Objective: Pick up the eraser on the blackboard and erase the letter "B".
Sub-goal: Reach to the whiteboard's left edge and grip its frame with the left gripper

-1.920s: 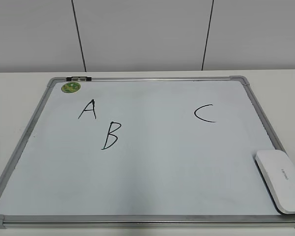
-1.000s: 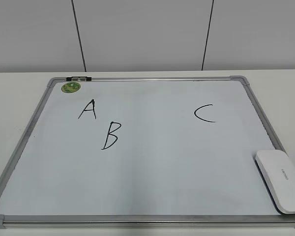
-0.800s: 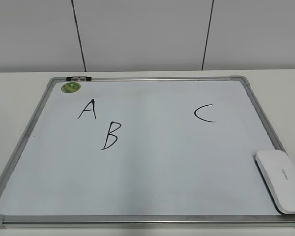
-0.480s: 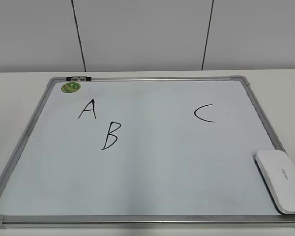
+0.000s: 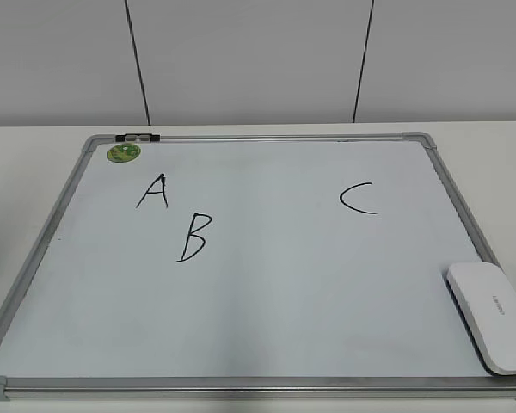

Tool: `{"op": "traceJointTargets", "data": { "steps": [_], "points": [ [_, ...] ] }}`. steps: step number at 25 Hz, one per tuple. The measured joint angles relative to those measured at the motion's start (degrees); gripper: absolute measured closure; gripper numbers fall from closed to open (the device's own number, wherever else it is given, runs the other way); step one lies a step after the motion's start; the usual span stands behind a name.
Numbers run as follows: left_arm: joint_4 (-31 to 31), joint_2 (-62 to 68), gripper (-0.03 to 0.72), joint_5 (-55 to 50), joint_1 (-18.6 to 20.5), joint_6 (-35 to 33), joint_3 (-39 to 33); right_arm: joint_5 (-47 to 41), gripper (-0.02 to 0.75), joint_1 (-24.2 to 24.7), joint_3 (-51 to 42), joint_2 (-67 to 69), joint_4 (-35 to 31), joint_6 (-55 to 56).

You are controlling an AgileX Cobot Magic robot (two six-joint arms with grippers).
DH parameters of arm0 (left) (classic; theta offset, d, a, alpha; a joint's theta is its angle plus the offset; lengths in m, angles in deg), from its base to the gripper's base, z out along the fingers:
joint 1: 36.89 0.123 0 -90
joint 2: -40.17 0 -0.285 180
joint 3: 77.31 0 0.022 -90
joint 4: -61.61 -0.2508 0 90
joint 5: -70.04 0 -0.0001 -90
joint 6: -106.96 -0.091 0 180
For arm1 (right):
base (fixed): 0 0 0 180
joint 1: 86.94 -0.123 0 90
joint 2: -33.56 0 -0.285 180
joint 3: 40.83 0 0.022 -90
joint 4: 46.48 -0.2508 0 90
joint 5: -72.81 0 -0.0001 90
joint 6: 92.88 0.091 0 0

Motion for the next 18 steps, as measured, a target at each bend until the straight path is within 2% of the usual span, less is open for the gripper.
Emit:
{"op": "traceJointTargets", "data": {
  "steps": [18],
  "points": [
    [0.04,34.02,0.137,-0.46,0.00,-3.70,20.82,0.00,0.146,0.00,0.00,0.00,0.00,0.00]
  ]
}}
